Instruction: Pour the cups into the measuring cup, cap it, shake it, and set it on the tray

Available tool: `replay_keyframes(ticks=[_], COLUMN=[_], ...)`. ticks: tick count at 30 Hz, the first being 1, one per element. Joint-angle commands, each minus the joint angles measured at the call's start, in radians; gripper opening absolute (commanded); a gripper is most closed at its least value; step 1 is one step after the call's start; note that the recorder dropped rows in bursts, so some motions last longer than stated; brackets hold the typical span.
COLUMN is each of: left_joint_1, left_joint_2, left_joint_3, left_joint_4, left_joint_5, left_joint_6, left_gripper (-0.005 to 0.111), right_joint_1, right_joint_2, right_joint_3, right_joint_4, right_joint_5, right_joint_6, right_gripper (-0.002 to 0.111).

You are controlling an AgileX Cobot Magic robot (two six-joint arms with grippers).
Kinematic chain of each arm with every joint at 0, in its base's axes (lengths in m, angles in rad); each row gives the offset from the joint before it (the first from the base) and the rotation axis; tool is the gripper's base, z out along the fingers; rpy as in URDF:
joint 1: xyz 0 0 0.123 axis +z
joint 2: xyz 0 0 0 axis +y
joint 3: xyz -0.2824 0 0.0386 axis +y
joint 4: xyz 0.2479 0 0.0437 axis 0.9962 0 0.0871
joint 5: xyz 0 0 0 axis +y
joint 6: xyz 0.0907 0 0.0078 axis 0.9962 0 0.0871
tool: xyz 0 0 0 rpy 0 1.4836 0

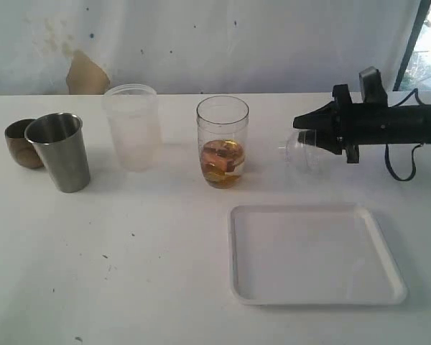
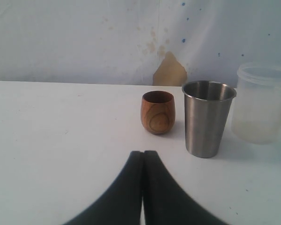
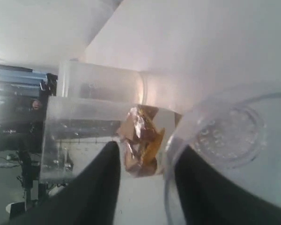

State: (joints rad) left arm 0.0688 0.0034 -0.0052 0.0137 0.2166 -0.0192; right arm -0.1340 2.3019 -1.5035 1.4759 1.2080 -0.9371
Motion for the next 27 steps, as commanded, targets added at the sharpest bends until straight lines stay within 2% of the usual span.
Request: replay_keyframes(ticks=[1, 8, 12, 22, 27], left_joint_1=[0.004, 0.004, 0.004, 0.004, 0.004], left_joint_2=[-0.003, -0.003, -0.003, -0.003, -0.003], left_joint_3=[0.005, 0.005, 0.005, 0.005, 0.005], left_joint_4=[0.008, 0.008, 0.008, 0.008, 0.008], left_joint_5=[-0.007, -0.007, -0.007, -0.007, -0.007], left_joint_6=[-0.001, -0.001, -0.001, -0.001, -0.001], left_gripper=[0.000, 0.000, 0.000, 0.000, 0.000], right_joint_1=[-0.006, -0.006, -0.006, -0.006, 0.001], right_joint_2=[-0.001, -0.001, -0.005, -0.101, -0.189], right_joint_3=[0.005, -0.004, -0.058, -0.119, -0.160], right_joint_4=[-0.079, -0.140, -0.252, -0.434, -0.533], right_joint_5=[0.013, 0.013, 0.013, 0.013, 0.013], right_joint_6=[0.005, 0.072, 0.112, 0.112, 0.032], right_gripper=[0.054, 0.056, 0.056, 0.056, 0.055])
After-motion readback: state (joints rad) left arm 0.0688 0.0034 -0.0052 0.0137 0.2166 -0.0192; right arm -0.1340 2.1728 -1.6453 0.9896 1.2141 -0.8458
